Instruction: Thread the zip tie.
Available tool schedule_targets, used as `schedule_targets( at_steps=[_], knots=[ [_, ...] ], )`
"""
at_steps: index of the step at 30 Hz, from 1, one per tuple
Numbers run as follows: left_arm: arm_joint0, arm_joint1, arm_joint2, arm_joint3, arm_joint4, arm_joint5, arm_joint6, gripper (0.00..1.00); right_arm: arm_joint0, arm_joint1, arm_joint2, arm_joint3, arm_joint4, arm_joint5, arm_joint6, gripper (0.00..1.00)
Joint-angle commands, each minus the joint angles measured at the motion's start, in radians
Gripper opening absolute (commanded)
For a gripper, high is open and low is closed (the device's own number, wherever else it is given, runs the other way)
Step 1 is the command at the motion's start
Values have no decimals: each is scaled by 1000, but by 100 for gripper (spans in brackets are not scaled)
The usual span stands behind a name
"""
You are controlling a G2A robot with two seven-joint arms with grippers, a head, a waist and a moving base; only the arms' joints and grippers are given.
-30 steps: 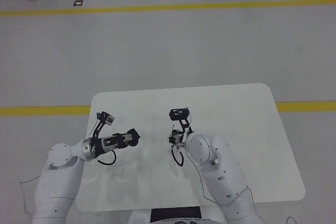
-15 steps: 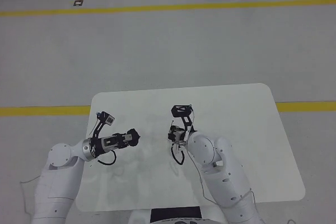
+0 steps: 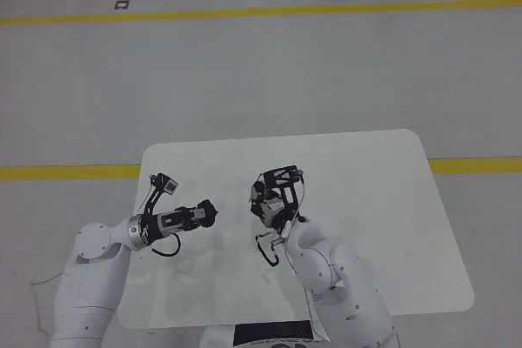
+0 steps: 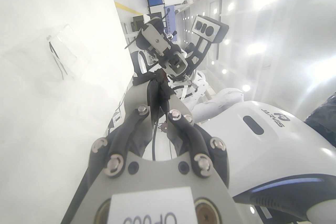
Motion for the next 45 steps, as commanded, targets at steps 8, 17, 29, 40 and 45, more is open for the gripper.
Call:
schedule_targets(
  at_steps=[8,17,29,40,45],
  knots=[
    [0,0,0,0,0,0,0,0,1,0,-3,-1,10,-2,-6,0],
    [0,0,0,0,0,0,0,0,-38,14,-84,-23,-69,-68,-167,0],
    [0,0,0,0,0,0,0,0,-56,29,-102,-21,-119,-103,-217,0],
    [0,0,0,0,0,0,0,0,-45,45,-141,-29,-155,-114,-276,0],
    [0,0,0,0,0,0,0,0,-37,63,-168,-30,-159,-107,-281,0]
  ],
)
